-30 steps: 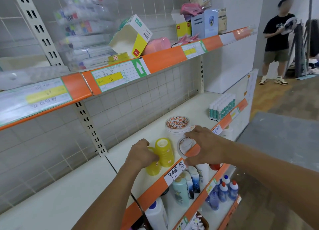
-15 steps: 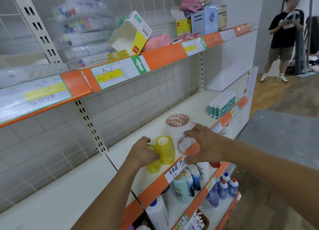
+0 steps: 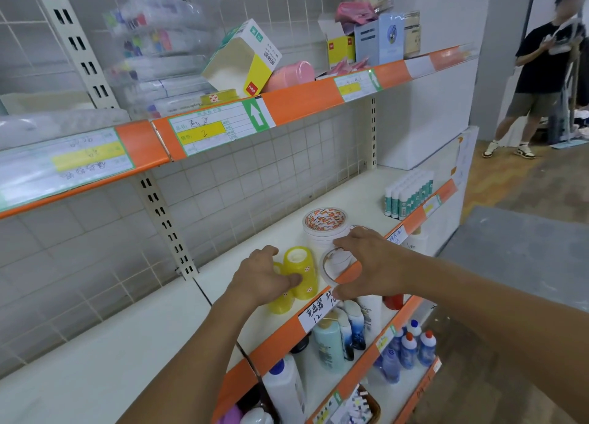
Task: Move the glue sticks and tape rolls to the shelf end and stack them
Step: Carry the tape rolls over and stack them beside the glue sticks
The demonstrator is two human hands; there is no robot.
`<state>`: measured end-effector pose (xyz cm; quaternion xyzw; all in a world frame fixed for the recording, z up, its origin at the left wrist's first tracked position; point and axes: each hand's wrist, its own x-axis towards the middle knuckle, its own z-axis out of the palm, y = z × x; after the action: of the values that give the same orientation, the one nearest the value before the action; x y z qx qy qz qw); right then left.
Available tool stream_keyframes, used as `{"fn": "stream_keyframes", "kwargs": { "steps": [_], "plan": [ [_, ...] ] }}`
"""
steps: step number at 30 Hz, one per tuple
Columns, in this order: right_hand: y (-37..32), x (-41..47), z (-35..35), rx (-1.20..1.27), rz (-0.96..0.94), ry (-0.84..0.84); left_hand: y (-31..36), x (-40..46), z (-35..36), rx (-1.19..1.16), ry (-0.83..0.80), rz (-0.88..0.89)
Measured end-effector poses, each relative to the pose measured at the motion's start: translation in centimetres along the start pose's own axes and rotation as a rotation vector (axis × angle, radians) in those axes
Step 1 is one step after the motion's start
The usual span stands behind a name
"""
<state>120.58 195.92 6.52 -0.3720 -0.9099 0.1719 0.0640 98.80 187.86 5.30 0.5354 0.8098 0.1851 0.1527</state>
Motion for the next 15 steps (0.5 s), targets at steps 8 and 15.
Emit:
{"fn": "stream_keyframes", "kwargs": {
  "steps": [8, 15],
  "plan": [
    [2.9, -0.2, -0.9, 0.010, -0.032, -0.028, 1.9, -1.4, 0.7, 0.159, 0.160, 0.025],
    [7.6, 0.6, -2.0, -0.030, -0.180, -0.064, 5.5, -1.8, 2.7, 0.172, 0.254, -0.083]
  ]
}}
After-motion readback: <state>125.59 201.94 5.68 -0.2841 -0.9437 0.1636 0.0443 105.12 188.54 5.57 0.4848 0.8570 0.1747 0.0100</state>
